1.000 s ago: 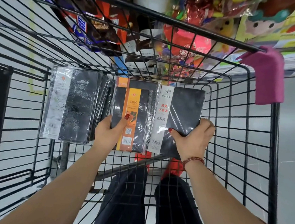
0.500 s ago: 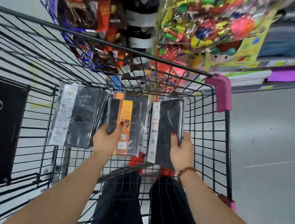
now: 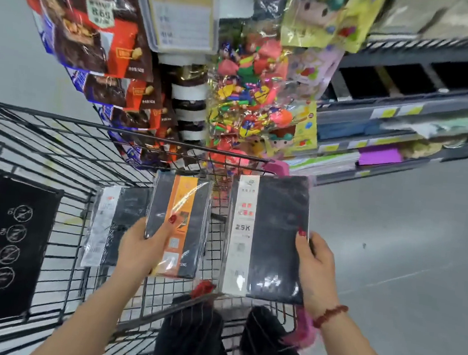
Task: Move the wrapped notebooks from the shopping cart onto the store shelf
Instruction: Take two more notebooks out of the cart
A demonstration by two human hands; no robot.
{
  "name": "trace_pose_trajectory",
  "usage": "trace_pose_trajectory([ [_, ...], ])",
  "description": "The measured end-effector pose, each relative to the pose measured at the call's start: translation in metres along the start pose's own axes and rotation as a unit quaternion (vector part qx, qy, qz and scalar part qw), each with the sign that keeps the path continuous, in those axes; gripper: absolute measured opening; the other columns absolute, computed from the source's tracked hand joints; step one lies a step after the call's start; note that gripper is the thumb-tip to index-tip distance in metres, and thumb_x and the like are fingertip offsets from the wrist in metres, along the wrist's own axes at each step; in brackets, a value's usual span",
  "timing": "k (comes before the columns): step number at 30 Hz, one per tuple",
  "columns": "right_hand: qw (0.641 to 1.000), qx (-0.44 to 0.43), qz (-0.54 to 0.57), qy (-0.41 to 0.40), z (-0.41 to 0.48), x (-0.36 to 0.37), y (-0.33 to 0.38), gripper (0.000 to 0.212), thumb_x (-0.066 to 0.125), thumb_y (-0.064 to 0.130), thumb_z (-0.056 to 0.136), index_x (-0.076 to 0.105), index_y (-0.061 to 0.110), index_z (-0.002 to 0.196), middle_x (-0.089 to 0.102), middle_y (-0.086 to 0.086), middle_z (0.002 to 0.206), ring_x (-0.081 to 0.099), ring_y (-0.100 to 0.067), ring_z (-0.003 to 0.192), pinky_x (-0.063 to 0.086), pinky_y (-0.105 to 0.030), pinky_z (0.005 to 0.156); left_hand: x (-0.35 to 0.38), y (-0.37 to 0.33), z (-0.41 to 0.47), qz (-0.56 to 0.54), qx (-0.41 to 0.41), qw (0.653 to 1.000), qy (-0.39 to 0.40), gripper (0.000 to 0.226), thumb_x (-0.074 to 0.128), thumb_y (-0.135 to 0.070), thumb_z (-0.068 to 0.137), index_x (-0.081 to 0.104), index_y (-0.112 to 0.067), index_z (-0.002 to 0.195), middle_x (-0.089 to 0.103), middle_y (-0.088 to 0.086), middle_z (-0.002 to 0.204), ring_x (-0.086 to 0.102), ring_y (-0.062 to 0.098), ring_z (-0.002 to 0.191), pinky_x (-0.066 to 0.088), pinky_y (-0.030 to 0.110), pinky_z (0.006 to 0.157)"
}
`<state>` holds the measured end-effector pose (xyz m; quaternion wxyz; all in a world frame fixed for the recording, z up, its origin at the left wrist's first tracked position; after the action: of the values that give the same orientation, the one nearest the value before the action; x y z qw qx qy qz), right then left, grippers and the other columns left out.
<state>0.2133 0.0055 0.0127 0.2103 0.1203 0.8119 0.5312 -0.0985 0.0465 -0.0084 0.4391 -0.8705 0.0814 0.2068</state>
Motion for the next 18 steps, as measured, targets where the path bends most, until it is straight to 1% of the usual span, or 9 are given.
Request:
trace_pose_trajectory([
  [2, 0.999, 0.01, 0.037, -0.019, -0.004, -0.025, 0.006, 0.031, 0.052, 0.021, 0.095, 0.048, 0.005, 0.068, 0.054, -0.001, 0.065, 0.05, -0.011, 0.063, 0.044, -0.023, 0.059, 0.009, -0.005, -0.014, -0.023, -0.008, 1.0, 0.002, 0.087, 0.058, -0.086, 0.056, 0.06, -0.026, 0.119, 0.069, 0.004, 0.113, 0.065, 0.026, 0.103, 0.053, 0.046, 0.088],
  [4, 0.997, 0.01, 0.069, -0.042, -0.008, -0.054, 0.008, 0.035, 0.053, 0.02, 0.095, 0.046, 0.011, 0.062, 0.053, 0.007, 0.053, 0.048, -0.008, 0.052, 0.041, -0.015, 0.047, 0.024, -0.015, -0.034, -0.044, 0.011, 0.999, 0.003, 0.082, 0.059, -0.086, 0.054, 0.063, -0.028, 0.112, 0.072, 0.004, 0.105, 0.067, 0.028, 0.096, 0.054, 0.051, 0.085],
  [6, 0.994, 0.009, 0.096, -0.056, -0.013, -0.084, 0.009, 0.034, 0.054, 0.022, 0.094, 0.044, 0.011, 0.064, 0.049, -0.001, 0.057, 0.045, -0.014, 0.054, 0.038, -0.015, 0.043, 0.044, -0.027, -0.06, -0.045, 0.038, 0.998, 0.014, 0.079, 0.06, -0.084, 0.056, 0.062, -0.029, 0.113, 0.072, 0.004, 0.101, 0.069, 0.027, 0.085, 0.057, 0.049, 0.078],
  [8, 0.99, 0.007, 0.121, -0.071, -0.018, -0.118, 0.007, 0.033, 0.055, 0.022, 0.093, 0.042, 0.009, 0.066, 0.043, -0.003, 0.057, 0.041, -0.015, 0.054, 0.034, -0.015, 0.041, 0.073, -0.044, -0.094, -0.026, 0.067, 0.997, 0.036, 0.09, 0.059, -0.08, 0.064, 0.049, -0.023, 0.133, 0.063, 0.007, 0.125, 0.065, 0.025, 0.1, 0.053, 0.044, 0.086],
  [10, 0.987, 0.008, 0.135, -0.083, -0.023, -0.156, 0.005, 0.037, 0.056, 0.022, 0.092, 0.036, 0.006, 0.065, 0.034, -0.006, 0.059, 0.034, -0.016, 0.056, 0.029, -0.017, 0.04, 0.103, -0.056, -0.122, -0.051, 0.085, 0.994, 0.042, 0.086, 0.06, -0.066, 0.075, 0.044, -0.01, 0.138, 0.049, 0.011, 0.14, 0.051, 0.028, 0.122, 0.041, 0.042, 0.101],
  [12, 0.984, 0.005, 0.158, -0.087, -0.028, -0.195, 0.004, 0.044, 0.06, 0.027, 0.09, 0.036, -0.003, 0.07, 0.033, -0.007, 0.07, 0.03, -0.019, 0.065, 0.028, -0.021, 0.045, 0.136, -0.064, -0.15, -0.061, 0.087, 0.992, 0.067, 0.074, 0.061, -0.054, 0.082, 0.044, -0.004, 0.135, 0.049, 0.01, 0.133, 0.046, 0.028, 0.122, 0.036, 0.04, 0.1],
  [14, 0.982, 0.0, 0.168, -0.084, -0.03, -0.232, 0.003, 0.058, 0.063, 0.042, 0.082, 0.036, -0.009, 0.077, 0.038, -0.006, 0.077, 0.032, -0.02, 0.071, 0.03, -0.027, 0.057, 0.167, -0.073, -0.177, -0.057, 0.095, 0.991, 0.077, 0.061, 0.061, -0.053, 0.083, 0.054, -0.007, 0.123, 0.054, 0.001, 0.113, 0.052, 0.027, 0.11, 0.039, 0.04, 0.094],
  [16, 0.981, 0.003, 0.175, -0.085, -0.03, -0.268, 0.002, 0.069, 0.062, 0.054, 0.071, 0.04, -0.011, 0.082, 0.044, -0.007, 0.08, 0.038, -0.021, 0.072, 0.033, -0.033, 0.067, 0.197, -0.081, -0.196, -0.045, 0.115, 0.989, 0.081, 0.049, 0.061, -0.055, 0.081, 0.063, -0.011, 0.102, 0.066, 0.01, 0.095, 0.06, 0.034, 0.094, 0.044, 0.04, 0.084],
  [18, 0.977, 0.0, 0.194, -0.088, -0.029, -0.302, 0.005, 0.067, 0.062, 0.052, 0.075, 0.041, -0.01, 0.083, 0.047, -0.008, 0.08, 0.043, -0.022, 0.072, 0.037, -0.035, 0.069, 0.225, -0.092, -0.21, -0.048, 0.131, 0.986, 0.088, 0.043, 0.062, -0.055, 0.081, 0.065, -0.013, 0.088, 0.068, 0.014, 0.087, 0.062, 0.036, 0.09, 0.047, 0.041, 0.077],
])
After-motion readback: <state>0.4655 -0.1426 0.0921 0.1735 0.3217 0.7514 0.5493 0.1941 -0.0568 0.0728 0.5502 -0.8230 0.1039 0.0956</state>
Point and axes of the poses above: each hand's wrist, its own z-axis towards the middle knuckle, its own x-axis out of the palm, y = z × x, the point moved 6 cm from there along z, towards the middle knuckle
